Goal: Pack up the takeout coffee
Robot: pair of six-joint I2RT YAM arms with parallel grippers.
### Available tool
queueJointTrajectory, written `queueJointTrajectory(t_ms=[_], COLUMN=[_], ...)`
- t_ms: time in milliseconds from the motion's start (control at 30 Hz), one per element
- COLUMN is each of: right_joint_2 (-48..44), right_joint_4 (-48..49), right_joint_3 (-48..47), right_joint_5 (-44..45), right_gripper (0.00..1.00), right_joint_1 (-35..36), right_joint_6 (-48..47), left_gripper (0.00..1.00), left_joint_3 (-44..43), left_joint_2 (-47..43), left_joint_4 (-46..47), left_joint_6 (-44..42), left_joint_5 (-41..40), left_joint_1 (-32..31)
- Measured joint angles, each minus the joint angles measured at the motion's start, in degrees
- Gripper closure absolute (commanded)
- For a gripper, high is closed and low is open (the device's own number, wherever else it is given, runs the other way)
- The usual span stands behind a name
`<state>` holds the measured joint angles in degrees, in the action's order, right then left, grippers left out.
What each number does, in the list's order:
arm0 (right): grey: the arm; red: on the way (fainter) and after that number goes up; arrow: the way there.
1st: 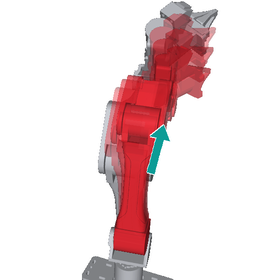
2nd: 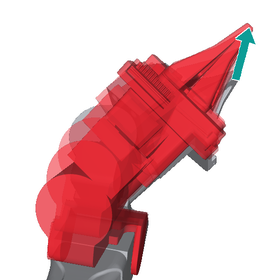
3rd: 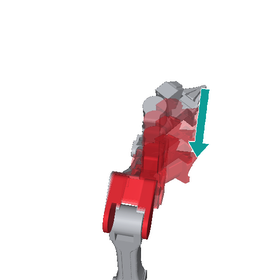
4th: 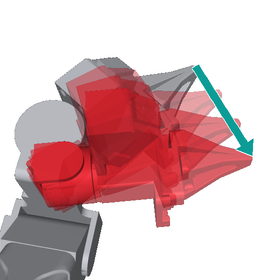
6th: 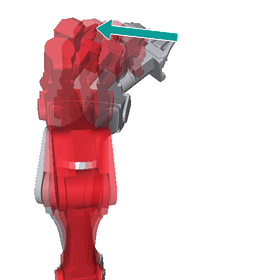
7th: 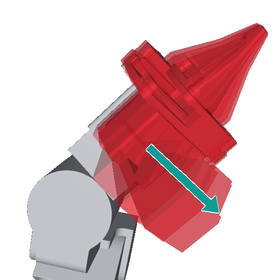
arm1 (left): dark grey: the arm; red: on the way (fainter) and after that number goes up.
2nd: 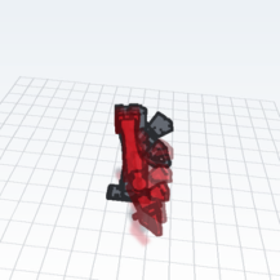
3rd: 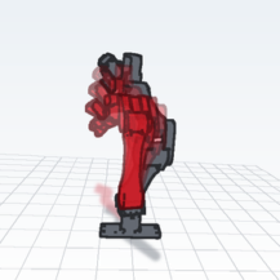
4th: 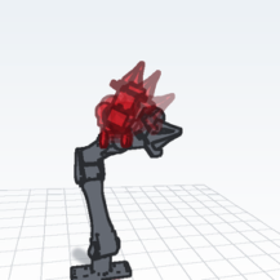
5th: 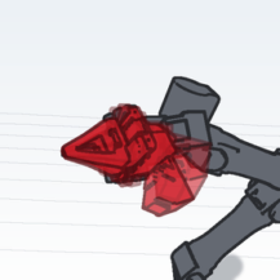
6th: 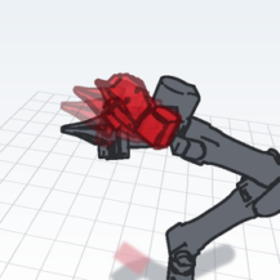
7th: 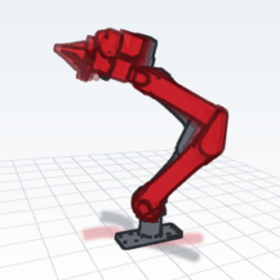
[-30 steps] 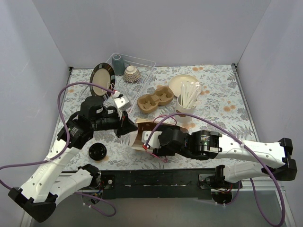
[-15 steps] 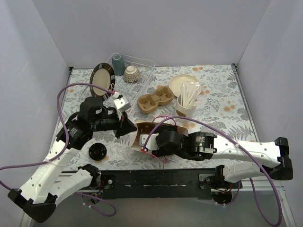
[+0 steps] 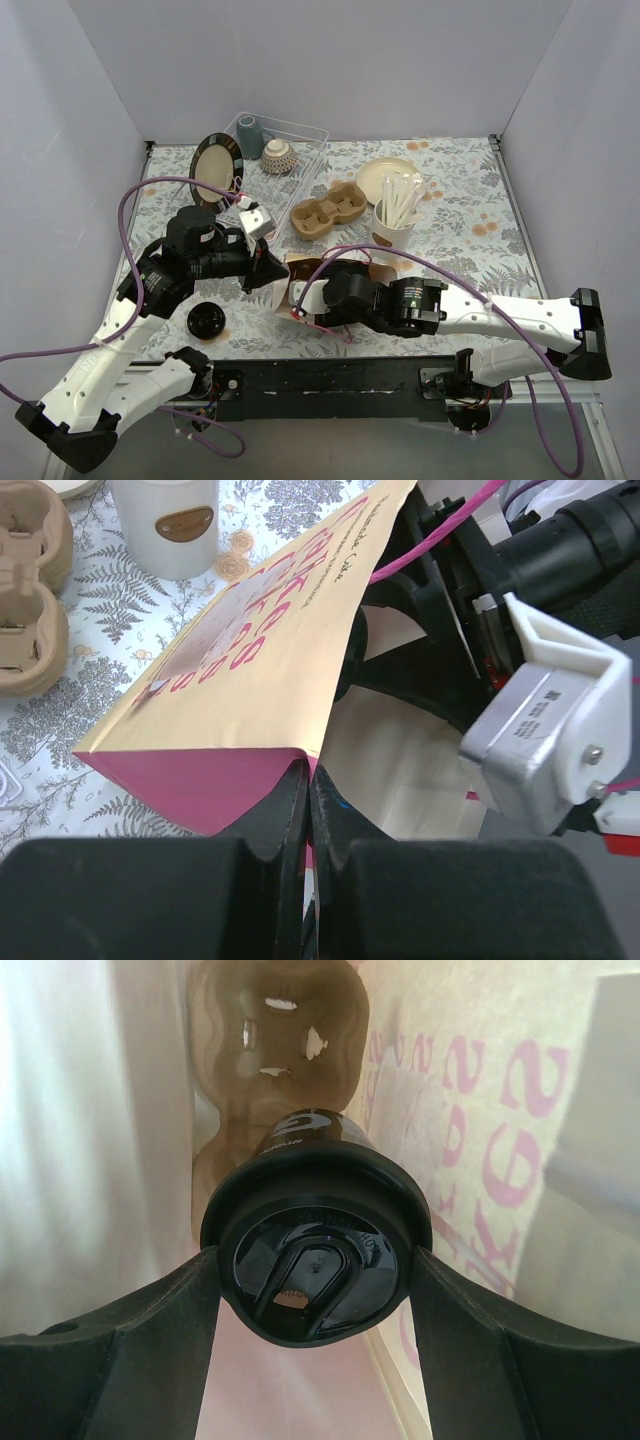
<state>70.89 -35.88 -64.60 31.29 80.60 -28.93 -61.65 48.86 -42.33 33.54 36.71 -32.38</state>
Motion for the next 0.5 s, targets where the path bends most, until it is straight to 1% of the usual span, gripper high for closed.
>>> queueJointTrajectory(t_ms=[233, 400, 500], right_joint_2=[1.0, -2.9, -4.1], right_joint_4=[-0.5, -0.5, -0.8], right_joint_3=[0.0, 2.0, 2.4], right_joint_5=[-2.0, -5.6, -7.2], right_gripper=[0.52, 0.53, 0.53], right_joint_1=[-2.6, -5.8, -6.3], right_joint_6=[-0.2, -1.4, -2.2], left_gripper=[1.00, 1.00, 0.78], left_joint_3=[0.0, 0.0, -0.3], left_joint_2=[0.0, 0.0, 0.2], left_joint_4=[-1.1, -0.7, -0.2], left_joint_6=[-1.5, -1.2, -0.1], left_joint_5=[0.0, 0.0, -0.1], left_joint_1=[0.0, 0.0, 0.0])
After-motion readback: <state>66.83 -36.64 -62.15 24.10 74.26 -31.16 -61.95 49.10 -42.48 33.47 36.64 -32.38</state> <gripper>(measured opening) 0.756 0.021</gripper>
